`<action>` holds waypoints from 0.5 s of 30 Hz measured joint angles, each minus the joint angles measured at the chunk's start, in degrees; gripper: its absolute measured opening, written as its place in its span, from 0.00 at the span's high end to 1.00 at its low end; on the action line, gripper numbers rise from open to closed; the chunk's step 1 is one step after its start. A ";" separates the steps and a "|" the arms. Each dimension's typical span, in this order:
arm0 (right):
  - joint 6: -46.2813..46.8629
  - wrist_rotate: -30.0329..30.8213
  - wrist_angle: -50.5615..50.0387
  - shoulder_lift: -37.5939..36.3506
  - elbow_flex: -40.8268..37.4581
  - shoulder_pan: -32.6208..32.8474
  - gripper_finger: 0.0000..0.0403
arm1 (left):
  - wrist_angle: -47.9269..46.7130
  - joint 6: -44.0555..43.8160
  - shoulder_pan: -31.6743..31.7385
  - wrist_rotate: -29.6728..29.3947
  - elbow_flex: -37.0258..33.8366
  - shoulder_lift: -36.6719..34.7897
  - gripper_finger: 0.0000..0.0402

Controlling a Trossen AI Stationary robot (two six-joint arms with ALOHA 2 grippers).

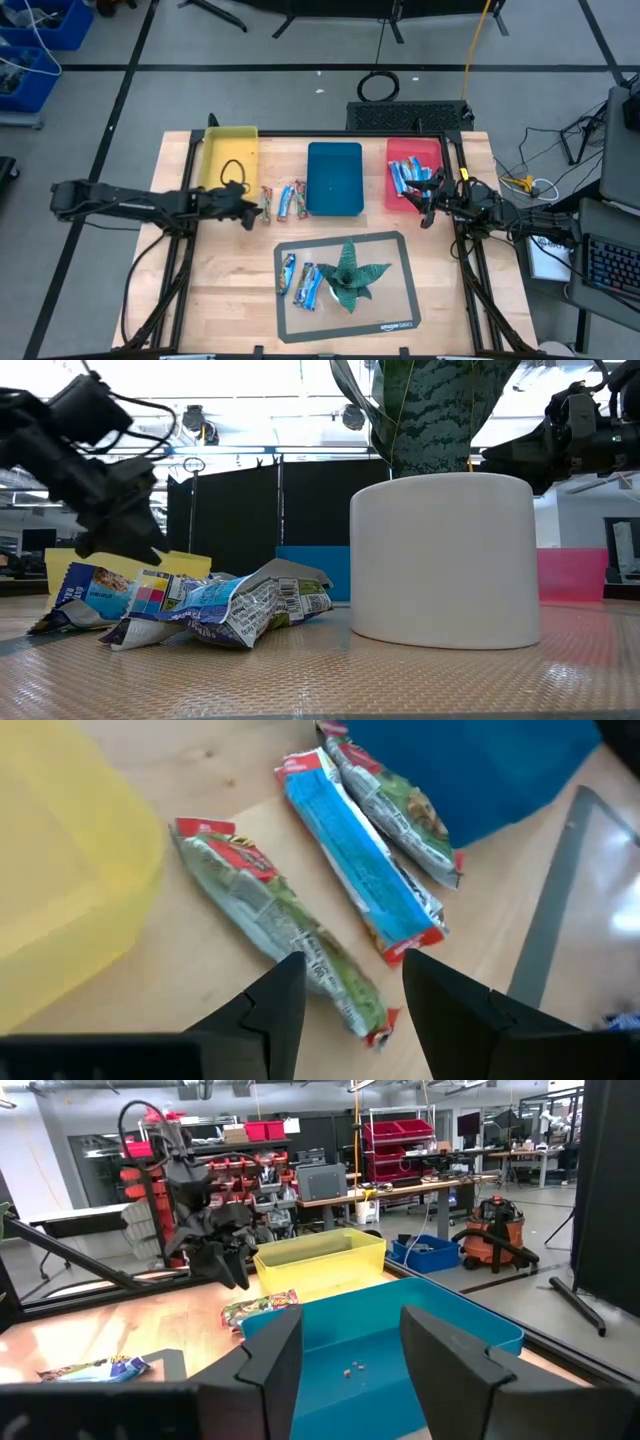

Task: Pick and place Granola Bars by type
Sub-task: Put the red granola bar into the yellow bin

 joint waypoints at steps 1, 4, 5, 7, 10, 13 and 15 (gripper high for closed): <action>0.00 0.00 0.02 0.00 0.00 0.00 0.61 | -0.15 -0.63 0.00 0.06 1.23 2.03 0.57; 0.01 0.01 0.02 0.00 0.00 0.00 0.60 | -1.91 -1.54 0.00 0.67 5.15 8.30 0.57; 0.00 0.02 0.02 0.00 0.00 0.00 0.60 | -2.66 -2.37 0.00 1.01 6.29 10.41 0.57; 0.00 0.00 0.02 0.00 0.00 0.00 0.59 | -4.58 -3.90 0.00 1.42 8.48 14.61 0.57; 0.00 0.02 0.02 0.00 0.00 0.00 0.59 | -7.66 -6.43 0.00 1.50 11.17 20.03 0.57; 0.00 0.02 0.02 0.00 0.00 0.00 0.60 | -8.31 -8.09 0.00 1.47 12.60 23.44 0.57; 0.00 0.02 0.02 0.00 0.00 0.00 0.60 | -7.51 -8.78 0.00 1.30 12.71 24.57 0.57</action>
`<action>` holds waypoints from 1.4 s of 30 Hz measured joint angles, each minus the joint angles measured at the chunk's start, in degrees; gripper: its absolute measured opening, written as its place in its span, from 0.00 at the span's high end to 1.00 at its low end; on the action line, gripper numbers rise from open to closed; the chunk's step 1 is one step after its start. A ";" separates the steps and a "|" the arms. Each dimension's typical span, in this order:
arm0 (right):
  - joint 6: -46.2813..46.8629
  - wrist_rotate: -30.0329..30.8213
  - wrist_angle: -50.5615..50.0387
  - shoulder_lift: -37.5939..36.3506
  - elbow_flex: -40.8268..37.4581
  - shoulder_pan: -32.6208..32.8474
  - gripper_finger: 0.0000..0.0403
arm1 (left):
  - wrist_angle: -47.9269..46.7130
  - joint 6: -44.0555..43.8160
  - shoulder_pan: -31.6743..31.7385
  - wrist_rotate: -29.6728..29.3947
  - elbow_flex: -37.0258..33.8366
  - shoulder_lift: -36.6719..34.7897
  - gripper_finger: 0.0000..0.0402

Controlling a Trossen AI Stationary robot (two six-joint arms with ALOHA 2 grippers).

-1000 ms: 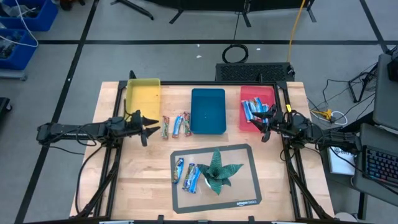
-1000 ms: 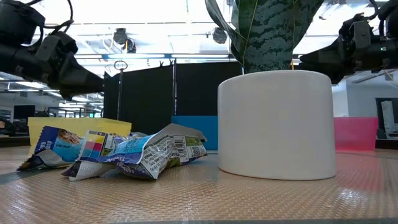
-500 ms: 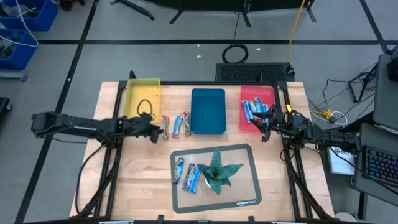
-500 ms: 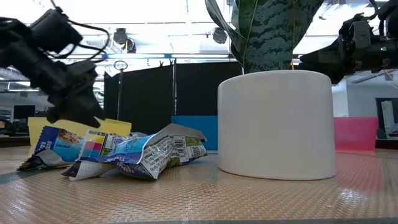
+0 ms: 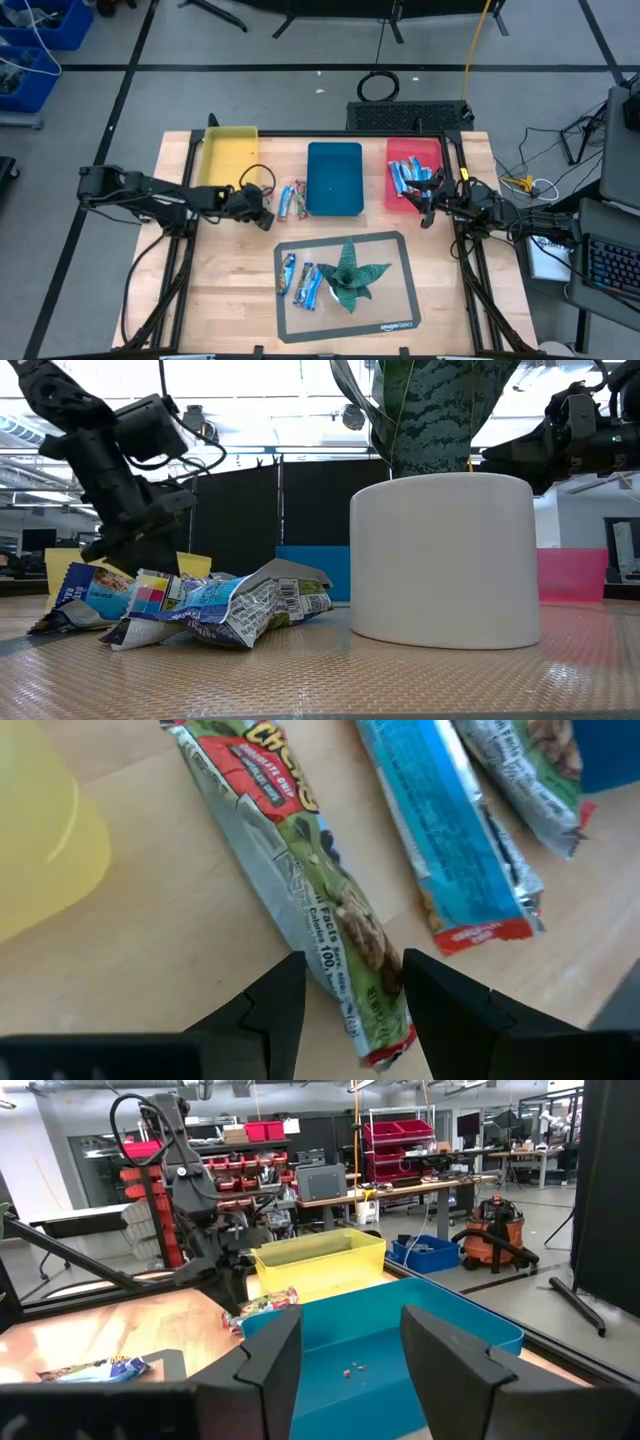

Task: Pick and place Granola Bars by type
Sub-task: Put the red granola bar into the yellow bin

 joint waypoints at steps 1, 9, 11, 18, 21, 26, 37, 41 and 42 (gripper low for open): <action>0.00 0.00 0.00 0.00 0.00 0.00 0.60 | 0.54 -0.08 0.00 -0.03 0.00 0.44 0.57; 0.00 0.00 0.00 -0.02 0.00 0.00 0.60 | 1.12 0.07 -0.66 0.70 0.00 1.28 0.65; 0.00 0.00 -0.01 -0.02 0.00 0.00 0.60 | 1.18 0.12 -1.48 1.11 0.00 1.28 0.75; 0.00 0.00 0.00 0.00 0.00 0.00 0.60 | 3.29 2.40 -5.09 -2.71 -0.04 -0.14 0.93; 0.00 0.00 0.00 0.00 0.00 0.00 0.60 | 4.88 4.66 -6.19 -3.93 0.17 -2.07 0.94; 0.00 0.00 0.00 -0.01 0.00 0.00 0.60 | -1.50 11.37 -7.11 -10.84 4.78 -9.50 0.95; 0.00 0.02 0.34 -0.02 0.00 0.00 0.60 | -52.21 -5.80 -1.66 -24.32 17.10 -25.96 0.96; 0.00 0.02 0.39 -0.02 0.00 0.00 0.60 | -65.50 -18.81 1.95 -24.50 16.79 -28.38 0.95; 0.00 0.02 0.39 -0.02 0.00 0.00 0.60 | -66.41 -20.03 2.78 -24.48 16.79 -28.63 0.94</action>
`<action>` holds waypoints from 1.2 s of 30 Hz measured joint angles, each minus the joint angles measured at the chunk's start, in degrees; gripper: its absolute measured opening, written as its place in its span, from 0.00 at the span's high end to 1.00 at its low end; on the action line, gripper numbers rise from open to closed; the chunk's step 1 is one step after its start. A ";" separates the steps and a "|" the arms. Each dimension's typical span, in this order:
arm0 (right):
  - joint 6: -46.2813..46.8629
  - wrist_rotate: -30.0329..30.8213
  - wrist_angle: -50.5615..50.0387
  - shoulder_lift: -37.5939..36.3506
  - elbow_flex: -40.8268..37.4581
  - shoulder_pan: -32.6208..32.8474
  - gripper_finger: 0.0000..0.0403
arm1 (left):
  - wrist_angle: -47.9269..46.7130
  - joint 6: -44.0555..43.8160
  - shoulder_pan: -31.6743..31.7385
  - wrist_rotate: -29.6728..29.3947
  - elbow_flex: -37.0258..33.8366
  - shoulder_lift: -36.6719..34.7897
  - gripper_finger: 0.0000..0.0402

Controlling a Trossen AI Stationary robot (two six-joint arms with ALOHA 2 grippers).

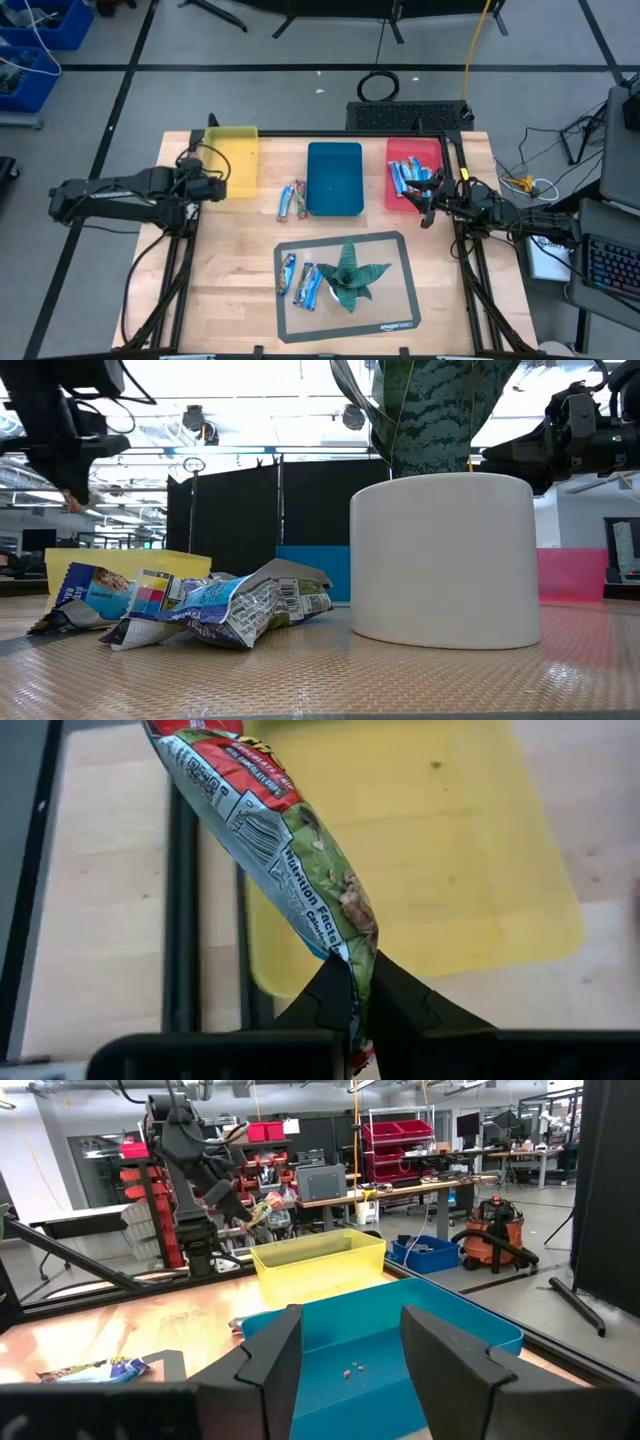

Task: Pick and place Granola Bars by type
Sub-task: Put the red granola bar into the yellow bin

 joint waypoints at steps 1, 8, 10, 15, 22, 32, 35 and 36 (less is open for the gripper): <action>0.00 0.00 0.00 0.00 0.00 0.00 0.60 | -0.15 0.03 0.74 0.08 0.00 -0.16 0.92; 0.00 0.00 0.02 0.00 0.00 0.00 0.60 | 8.68 13.95 5.74 1.93 0.00 1.65 0.96; 0.00 0.00 0.04 0.00 0.00 0.00 0.60 | 9.10 15.73 7.88 1.93 0.00 2.88 0.96; 0.00 0.00 0.04 0.00 0.00 0.00 0.60 | 10.94 20.49 14.59 3.64 -1.67 6.99 0.96; 0.01 0.00 0.04 0.00 0.00 0.00 0.60 | 21.56 30.31 22.33 9.09 -4.87 11.67 0.90; 0.00 -0.01 0.05 0.00 0.00 0.00 0.60 | 25.17 32.63 25.60 13.18 -4.87 15.02 0.67; 0.00 -0.02 0.07 0.00 0.00 0.00 0.60 | 31.63 36.61 24.75 19.78 -4.87 14.96 0.63; 0.00 0.00 0.07 0.00 0.00 0.00 0.60 | 35.01 38.85 24.13 22.99 -4.87 14.96 0.62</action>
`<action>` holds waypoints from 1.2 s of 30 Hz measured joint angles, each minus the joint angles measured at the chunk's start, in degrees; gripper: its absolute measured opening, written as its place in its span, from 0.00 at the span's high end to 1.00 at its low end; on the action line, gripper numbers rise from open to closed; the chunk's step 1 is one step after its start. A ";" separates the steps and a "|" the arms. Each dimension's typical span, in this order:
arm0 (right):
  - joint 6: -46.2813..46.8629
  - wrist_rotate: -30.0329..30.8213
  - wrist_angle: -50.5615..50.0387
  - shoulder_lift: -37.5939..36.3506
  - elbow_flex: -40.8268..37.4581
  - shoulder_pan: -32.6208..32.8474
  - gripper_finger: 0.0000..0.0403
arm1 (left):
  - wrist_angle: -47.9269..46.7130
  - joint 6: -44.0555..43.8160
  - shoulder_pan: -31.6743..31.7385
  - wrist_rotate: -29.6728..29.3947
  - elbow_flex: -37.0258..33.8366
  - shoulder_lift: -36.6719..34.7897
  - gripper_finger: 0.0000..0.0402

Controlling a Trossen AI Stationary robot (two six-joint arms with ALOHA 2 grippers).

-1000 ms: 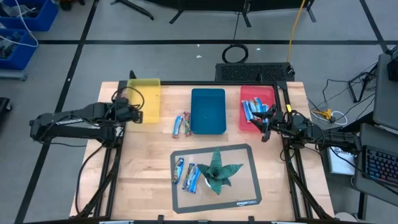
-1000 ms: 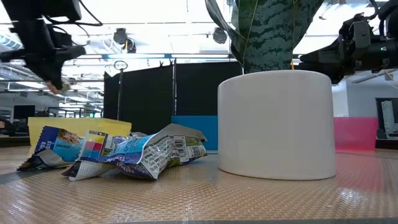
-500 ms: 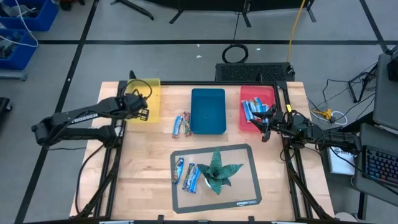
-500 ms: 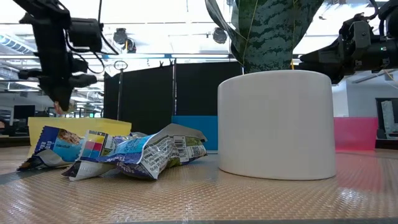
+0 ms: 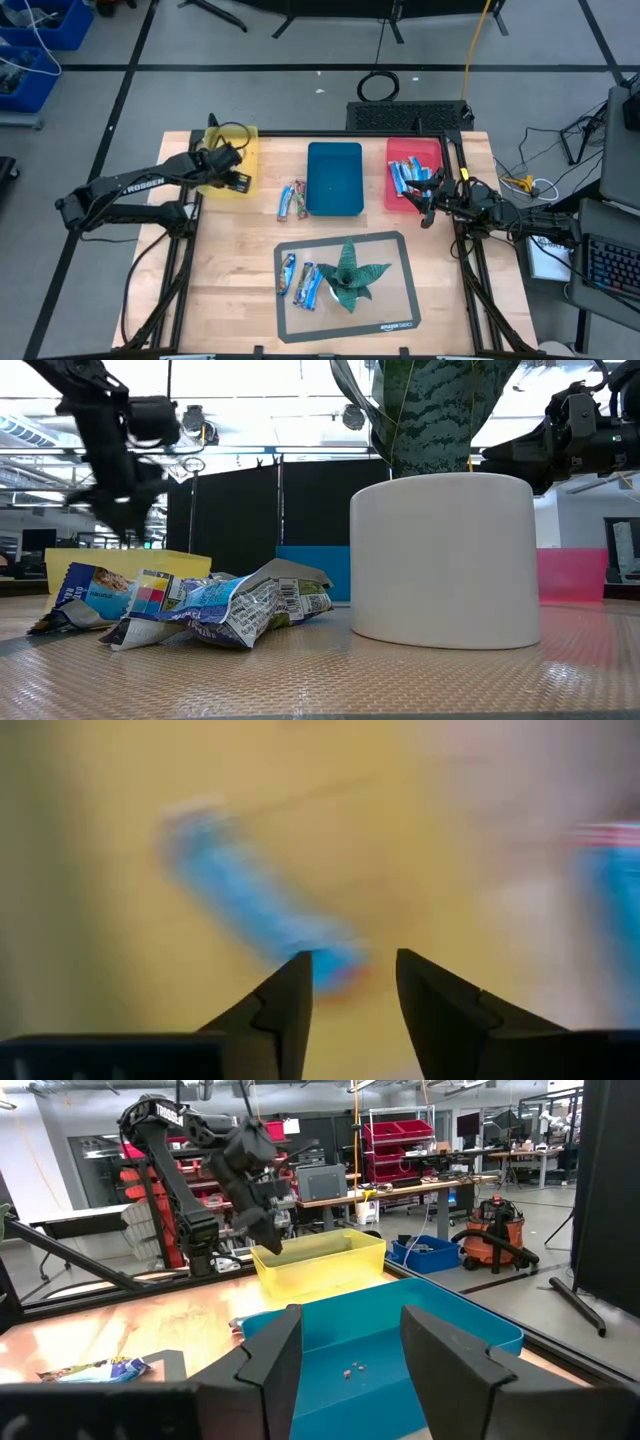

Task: Pick and place Granola Bars by type
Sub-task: Put the red granola bar into the yellow bin

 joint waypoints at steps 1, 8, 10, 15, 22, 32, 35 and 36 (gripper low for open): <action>0.00 -0.02 0.00 0.00 0.00 0.00 0.60 | 3.80 2.45 -0.73 3.36 0.00 0.00 0.62; 0.00 -0.02 0.02 0.00 0.00 0.00 0.60 | 26.71 8.72 -7.48 23.47 0.04 1.01 0.61; 0.00 -0.02 0.02 0.00 0.00 0.00 0.60 | 26.09 7.74 -9.53 22.70 0.03 2.56 0.61; 0.00 0.00 0.37 0.02 -0.02 0.00 0.60 | 24.10 1.35 -13.94 19.99 0.02 9.43 0.61; 0.00 0.04 0.88 0.04 0.00 0.00 0.60 | 24.95 -0.66 -17.09 19.23 2.18 18.77 0.61; 0.00 0.02 1.17 0.04 0.00 0.00 0.60 | 25.12 -4.68 -17.68 14.22 2.89 24.96 0.61; 0.00 0.02 1.18 0.04 0.00 0.00 0.60 | 25.25 -5.04 -17.71 13.57 2.95 25.24 0.61; 0.00 0.02 1.18 0.04 0.00 0.00 0.60 | 25.33 -5.18 -17.83 13.33 2.95 25.29 0.61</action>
